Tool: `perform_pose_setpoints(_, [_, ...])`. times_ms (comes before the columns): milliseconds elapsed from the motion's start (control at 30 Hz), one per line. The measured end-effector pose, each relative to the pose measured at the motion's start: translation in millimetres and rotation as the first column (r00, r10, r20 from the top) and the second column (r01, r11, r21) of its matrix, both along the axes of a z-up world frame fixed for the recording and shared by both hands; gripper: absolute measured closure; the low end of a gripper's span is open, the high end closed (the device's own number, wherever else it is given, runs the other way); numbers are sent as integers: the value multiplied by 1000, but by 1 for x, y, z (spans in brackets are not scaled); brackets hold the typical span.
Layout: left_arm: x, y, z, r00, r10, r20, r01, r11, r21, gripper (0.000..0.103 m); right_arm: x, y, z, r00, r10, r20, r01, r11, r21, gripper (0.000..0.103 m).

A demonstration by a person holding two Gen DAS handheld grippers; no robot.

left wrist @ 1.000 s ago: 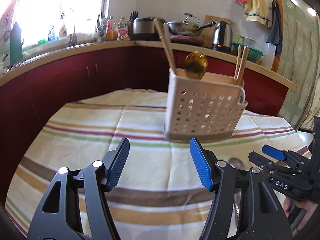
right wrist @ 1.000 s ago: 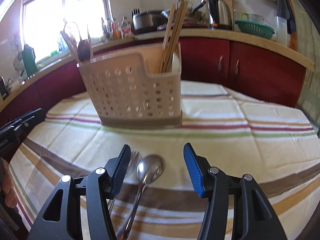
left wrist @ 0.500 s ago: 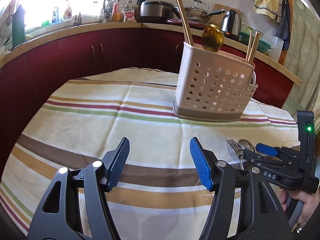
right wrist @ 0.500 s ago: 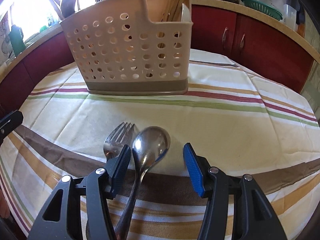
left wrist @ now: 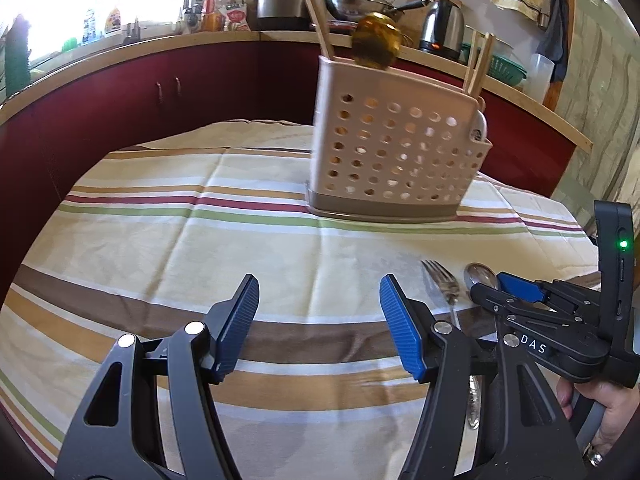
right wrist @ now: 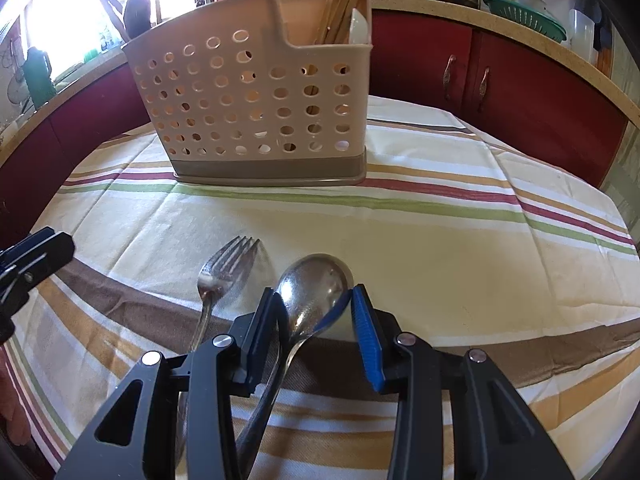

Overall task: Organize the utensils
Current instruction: 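Grasp a steel fork with the left gripper while the right gripper grasps a steel spoon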

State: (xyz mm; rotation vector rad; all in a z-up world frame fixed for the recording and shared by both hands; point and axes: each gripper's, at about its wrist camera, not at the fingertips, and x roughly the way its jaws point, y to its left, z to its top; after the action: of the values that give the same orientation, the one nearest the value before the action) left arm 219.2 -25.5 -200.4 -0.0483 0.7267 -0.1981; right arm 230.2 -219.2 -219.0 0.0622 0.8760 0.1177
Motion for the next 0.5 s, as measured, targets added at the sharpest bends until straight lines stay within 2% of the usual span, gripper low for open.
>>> perform_pose_setpoints(433, [17,-83,-11,987,-144,-74,143,989,-20,44,-20,-50,11,999,-32,36,30,999,40,64])
perform_pose_setpoints(500, [23,-92,-14,984,-155,-93,154,988,-20,55,-20,-55,12,999,-33,37,31,998,50,64])
